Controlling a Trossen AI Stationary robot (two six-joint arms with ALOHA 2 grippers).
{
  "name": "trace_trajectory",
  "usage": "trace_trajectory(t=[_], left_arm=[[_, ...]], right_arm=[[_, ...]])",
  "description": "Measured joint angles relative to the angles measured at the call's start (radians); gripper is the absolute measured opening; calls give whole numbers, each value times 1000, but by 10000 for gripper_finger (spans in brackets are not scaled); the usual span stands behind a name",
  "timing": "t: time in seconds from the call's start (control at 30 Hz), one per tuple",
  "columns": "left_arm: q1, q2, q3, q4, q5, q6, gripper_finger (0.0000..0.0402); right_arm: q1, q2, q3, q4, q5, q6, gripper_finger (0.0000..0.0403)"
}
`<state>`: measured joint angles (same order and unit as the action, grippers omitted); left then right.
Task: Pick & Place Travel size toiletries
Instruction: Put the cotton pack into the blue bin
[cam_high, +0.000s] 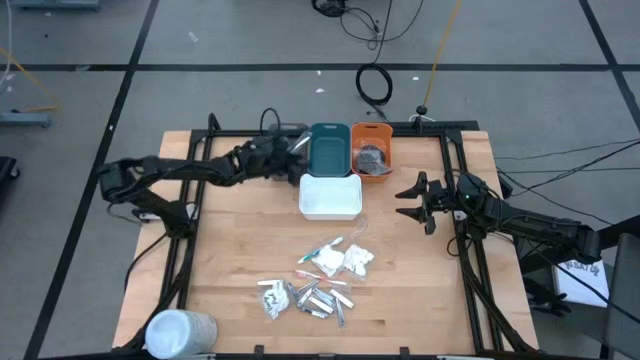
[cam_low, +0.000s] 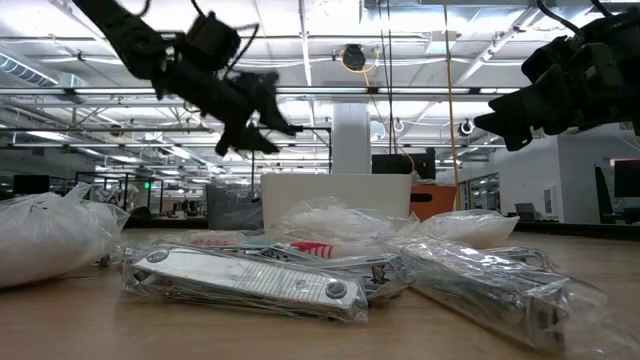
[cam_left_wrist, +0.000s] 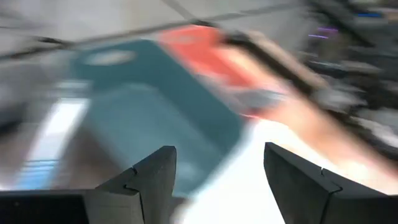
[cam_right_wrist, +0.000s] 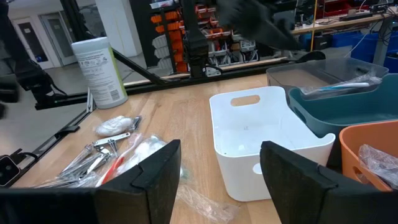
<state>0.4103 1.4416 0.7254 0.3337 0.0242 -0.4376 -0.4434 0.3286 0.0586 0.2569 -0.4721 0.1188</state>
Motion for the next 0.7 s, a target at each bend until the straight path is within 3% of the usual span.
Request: trace_trajectory(t=[0.13,0.23,0.33,0.43,0.6,0.7], left_arm=[[-106,-100,0,-38,206,-4,239],[-244,-165,0,-74,212,44,239],[-409,-196,2,-115,111,70,239],[-579,-193,49,-272,-51,28,239],[-802,-94,209,-702,-297,-304,239],[-894,1,295,-852,-329,-520,239]], right_arm=[[0,0,0,0,0,0,208],[0,0,0,0,0,0,208],[0,0,0,0,0,0,208],[0,0,0,0,0,0,208],[0,0,0,1,0,0,208],[0,0,0,2,0,0,208]])
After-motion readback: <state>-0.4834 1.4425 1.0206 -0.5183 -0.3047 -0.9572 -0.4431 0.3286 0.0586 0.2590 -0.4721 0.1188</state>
